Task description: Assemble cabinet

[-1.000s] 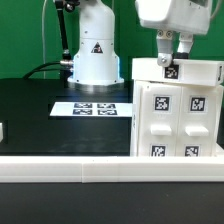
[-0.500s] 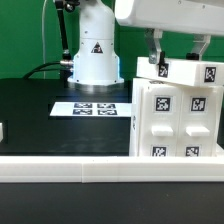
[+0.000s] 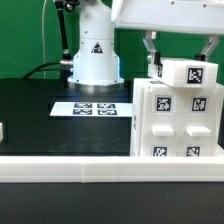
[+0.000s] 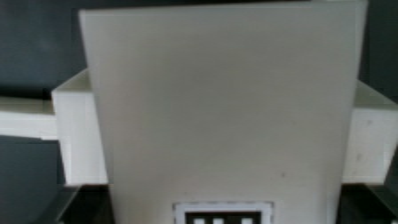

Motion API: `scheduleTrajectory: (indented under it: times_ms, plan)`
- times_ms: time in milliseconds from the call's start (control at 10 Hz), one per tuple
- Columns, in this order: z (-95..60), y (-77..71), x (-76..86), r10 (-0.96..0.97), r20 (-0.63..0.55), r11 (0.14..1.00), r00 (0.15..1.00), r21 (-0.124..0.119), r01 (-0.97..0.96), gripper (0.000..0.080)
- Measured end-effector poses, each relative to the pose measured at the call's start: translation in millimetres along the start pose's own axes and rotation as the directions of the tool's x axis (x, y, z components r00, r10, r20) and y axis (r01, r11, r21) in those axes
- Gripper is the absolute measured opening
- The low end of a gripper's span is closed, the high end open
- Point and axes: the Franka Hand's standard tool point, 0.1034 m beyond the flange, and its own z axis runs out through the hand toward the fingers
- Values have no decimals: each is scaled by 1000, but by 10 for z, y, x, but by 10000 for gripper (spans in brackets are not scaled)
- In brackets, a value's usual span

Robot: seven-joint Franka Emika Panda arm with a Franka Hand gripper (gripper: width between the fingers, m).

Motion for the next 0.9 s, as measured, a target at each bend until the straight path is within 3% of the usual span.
scheduleTrajectory:
  times_ms: [400,600,900]
  plan:
    - [3,-22,-5,250,4,968,968,9,-250,560]
    - [9,-41,-1,452,-7,892,892,35,-451,560]
    - [17,-68,2,693,-2,721,721,43,-692,560]
